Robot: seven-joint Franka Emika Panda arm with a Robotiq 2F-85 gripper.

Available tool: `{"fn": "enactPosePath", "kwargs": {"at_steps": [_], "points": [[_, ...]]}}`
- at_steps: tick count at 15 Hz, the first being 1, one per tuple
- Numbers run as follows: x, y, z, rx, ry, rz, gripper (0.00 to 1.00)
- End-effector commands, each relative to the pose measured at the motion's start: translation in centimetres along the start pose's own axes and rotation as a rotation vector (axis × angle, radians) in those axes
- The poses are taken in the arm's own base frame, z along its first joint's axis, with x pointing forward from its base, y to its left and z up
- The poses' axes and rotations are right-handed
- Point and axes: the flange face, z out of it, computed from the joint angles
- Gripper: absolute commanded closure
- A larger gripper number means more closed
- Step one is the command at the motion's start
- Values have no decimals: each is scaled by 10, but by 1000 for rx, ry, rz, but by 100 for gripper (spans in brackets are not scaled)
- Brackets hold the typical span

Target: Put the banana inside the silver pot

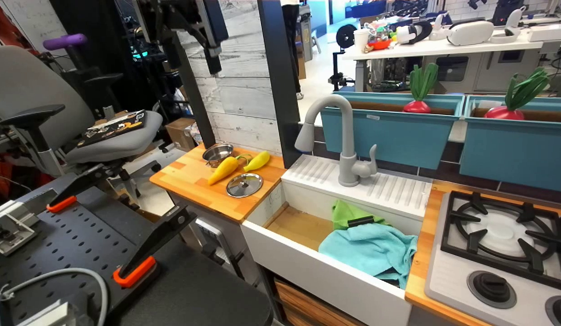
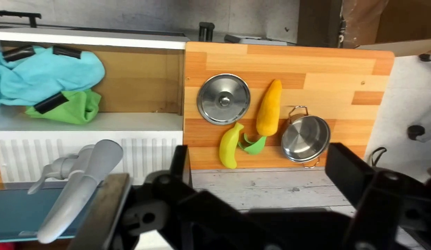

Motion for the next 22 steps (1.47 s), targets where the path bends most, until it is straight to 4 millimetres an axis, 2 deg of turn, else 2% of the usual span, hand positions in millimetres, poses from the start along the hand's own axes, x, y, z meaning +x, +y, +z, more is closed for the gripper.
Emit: {"fn": "enactPosePath", "kwargs": {"at_steps": [1,8,11,12,14,20,22], "points": [[30,10,42,100,-24,8,0],[66,16,132,82,-96,50,0],[74,13,160,33,-147,41,0],[61,14,147,64,-136,41,0],[61,13,158,63,-151,40,0],[60,17,153,62,-135,44,0],[59,14,160,51,-111,66,0]]}}
